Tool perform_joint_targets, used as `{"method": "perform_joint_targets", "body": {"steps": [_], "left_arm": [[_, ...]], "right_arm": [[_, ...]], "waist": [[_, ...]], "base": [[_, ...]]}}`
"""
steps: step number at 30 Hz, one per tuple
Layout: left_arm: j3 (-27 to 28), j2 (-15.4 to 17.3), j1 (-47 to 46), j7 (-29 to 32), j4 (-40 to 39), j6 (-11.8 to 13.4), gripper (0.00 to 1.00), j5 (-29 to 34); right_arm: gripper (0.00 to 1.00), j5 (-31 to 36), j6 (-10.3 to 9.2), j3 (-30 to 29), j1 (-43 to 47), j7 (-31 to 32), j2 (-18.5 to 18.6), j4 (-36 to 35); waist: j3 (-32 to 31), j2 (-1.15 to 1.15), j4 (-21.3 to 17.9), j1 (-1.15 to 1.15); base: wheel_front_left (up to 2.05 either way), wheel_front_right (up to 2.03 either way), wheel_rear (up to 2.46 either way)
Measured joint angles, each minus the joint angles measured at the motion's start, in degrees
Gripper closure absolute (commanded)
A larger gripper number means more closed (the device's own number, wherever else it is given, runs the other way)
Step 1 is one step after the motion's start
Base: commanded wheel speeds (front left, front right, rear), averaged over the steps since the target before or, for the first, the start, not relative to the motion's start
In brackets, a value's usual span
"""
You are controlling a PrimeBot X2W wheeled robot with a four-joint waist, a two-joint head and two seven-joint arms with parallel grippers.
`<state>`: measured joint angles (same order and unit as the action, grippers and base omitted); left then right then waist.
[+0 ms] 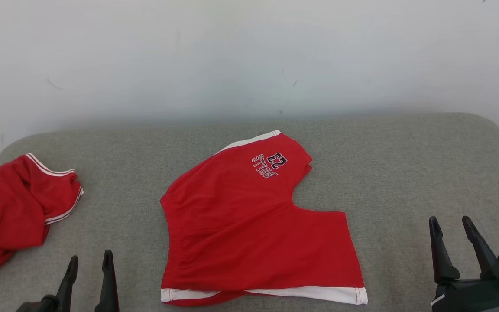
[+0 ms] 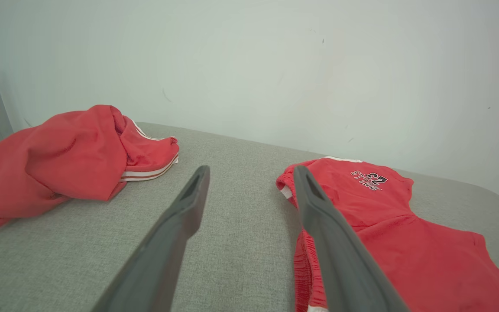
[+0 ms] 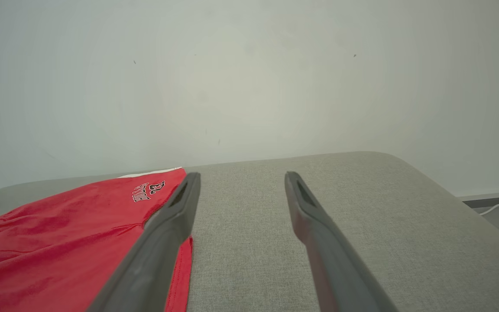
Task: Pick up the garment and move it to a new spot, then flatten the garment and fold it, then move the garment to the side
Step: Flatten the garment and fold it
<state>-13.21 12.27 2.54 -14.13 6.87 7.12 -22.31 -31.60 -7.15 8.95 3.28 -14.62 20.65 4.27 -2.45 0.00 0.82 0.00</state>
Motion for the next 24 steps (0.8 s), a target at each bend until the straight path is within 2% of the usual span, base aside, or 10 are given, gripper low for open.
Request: {"method": "perform_joint_targets", "body": {"steps": [5, 24], "left_arm": [[0.8, -1.3, 0.8, 0.0, -0.4, 0.0, 0.0, 0.0], [1.7, -2.2, 0.7, 0.7, -1.2, 0.0, 0.0, -0.2]], "right_arm": [[0.0, -0.1, 0.0, -0.3, 0.0, 0.0, -1.0, -0.1], [0.0, -1.1, 0.01, -0.8, -0.3, 0.0, -5.0, -0.2]], "waist": [[0.1, 0.0, 0.1, 0.0], [0.9, 0.0, 0.1, 0.0]], "base": [[0.0, 0.0, 0.0], [0.0, 0.0, 0.0]]}}
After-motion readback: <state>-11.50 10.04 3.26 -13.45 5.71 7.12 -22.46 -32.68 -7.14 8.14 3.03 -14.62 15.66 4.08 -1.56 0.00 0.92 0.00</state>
